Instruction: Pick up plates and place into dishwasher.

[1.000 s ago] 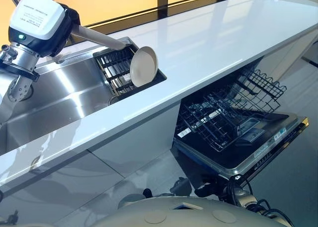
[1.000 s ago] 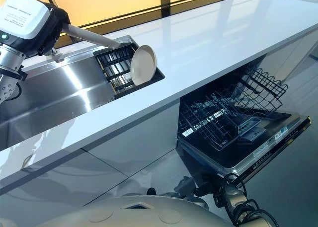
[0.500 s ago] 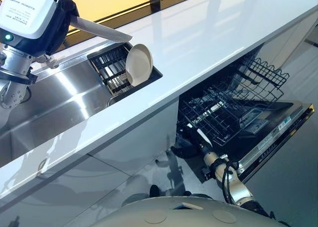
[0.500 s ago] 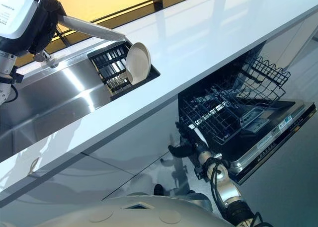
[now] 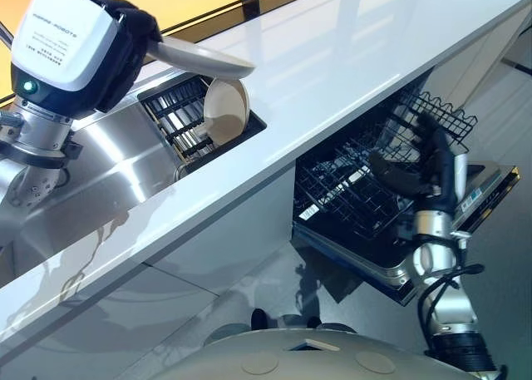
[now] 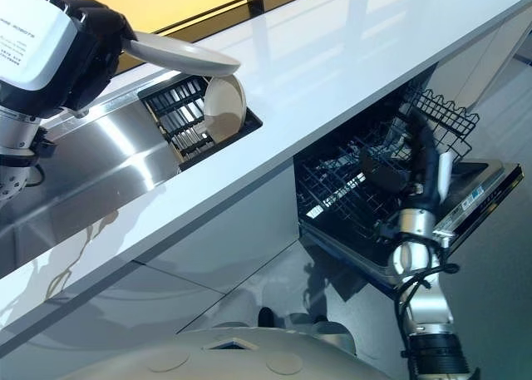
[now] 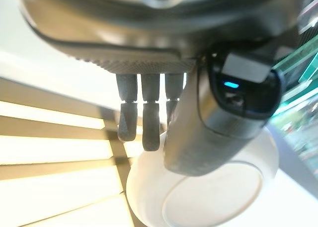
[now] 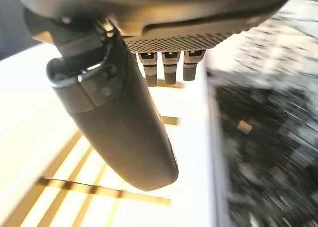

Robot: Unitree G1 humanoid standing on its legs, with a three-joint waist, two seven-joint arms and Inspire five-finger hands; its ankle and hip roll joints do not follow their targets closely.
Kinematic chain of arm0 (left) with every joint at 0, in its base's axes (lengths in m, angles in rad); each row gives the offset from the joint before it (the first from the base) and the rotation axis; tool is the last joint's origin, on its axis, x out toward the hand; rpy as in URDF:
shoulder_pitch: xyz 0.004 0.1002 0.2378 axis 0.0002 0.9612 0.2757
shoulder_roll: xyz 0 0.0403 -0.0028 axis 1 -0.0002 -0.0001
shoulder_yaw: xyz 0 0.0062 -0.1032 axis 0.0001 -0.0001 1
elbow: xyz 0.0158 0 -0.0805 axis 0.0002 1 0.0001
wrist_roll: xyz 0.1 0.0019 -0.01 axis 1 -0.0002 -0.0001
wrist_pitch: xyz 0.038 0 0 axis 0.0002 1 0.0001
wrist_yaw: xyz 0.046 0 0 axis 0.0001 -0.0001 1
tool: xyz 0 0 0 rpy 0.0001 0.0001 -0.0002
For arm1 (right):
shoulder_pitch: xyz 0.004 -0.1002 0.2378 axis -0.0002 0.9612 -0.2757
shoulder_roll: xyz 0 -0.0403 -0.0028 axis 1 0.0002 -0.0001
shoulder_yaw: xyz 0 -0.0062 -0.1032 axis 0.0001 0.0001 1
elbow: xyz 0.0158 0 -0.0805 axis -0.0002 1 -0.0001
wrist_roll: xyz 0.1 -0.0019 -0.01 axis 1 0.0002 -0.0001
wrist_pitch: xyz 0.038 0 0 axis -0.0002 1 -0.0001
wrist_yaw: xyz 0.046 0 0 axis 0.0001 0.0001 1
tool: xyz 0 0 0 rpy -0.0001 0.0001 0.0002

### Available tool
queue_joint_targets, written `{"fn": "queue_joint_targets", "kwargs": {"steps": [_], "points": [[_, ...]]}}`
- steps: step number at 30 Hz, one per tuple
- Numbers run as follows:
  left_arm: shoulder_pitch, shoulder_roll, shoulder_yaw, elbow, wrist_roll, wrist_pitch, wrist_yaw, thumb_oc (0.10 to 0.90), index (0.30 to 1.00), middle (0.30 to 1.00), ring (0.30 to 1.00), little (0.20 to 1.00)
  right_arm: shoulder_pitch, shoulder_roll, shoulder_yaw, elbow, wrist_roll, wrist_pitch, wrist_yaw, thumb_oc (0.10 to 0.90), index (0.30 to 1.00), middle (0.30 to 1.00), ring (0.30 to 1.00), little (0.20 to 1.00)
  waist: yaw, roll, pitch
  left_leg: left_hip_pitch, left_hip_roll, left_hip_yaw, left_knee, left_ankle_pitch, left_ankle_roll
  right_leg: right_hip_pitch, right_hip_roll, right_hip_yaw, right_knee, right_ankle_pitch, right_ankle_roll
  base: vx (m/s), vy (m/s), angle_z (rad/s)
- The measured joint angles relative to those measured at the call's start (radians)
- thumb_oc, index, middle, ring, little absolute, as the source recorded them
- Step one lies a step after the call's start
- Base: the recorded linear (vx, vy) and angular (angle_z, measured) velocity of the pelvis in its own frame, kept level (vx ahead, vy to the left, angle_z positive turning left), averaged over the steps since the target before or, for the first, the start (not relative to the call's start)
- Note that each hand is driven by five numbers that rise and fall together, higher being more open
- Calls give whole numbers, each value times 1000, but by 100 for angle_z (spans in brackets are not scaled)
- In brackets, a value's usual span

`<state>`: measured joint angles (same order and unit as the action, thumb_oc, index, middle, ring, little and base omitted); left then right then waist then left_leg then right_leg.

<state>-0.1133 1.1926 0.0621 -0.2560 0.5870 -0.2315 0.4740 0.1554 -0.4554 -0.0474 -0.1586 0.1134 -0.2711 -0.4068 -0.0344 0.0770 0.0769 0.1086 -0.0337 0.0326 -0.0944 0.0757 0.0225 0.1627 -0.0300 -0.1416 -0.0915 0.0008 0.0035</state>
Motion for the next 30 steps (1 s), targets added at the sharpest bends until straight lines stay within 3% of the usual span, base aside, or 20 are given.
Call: {"fn": "queue_joint_targets", "kwargs": {"steps": [6,11,18,30], "points": [[-98,-94,-38,-46,-1,-67,-7,100,300,300,300,200,-183,-130,24,-99,-89,-101,11,800,900,900,900,900,11,-1,1,1,2,-3,2,1,0,1,3,-3,0,0,0,-4,-2,1],[-231,-147,-127,-51,-57,-86,-54,100,300,300,300,200,-288,-173,90,-164,-100,-121,110,800,900,900,900,900,26,-11,3,0,0,-8,4,2,2,4,2,-6,0,0,0,-12,-10,3],[-358,-237,-203,-50,-136,-33,-129,100,300,300,300,200,-363,-201,152,-163,-104,-13,211,800,900,900,900,900,32,-40,18,-2,-2,-11,5,5,2,3,1,-8,0,0,0,-2,-4,1],[-406,-237,-254,-43,-147,15,-194,100,300,300,300,200,-370,-253,172,-162,-104,98,284,800,900,900,900,900,26,-54,27,-8,-2,-8,5,4,2,-2,1,-6,0,0,0,10,-5,1]]}}
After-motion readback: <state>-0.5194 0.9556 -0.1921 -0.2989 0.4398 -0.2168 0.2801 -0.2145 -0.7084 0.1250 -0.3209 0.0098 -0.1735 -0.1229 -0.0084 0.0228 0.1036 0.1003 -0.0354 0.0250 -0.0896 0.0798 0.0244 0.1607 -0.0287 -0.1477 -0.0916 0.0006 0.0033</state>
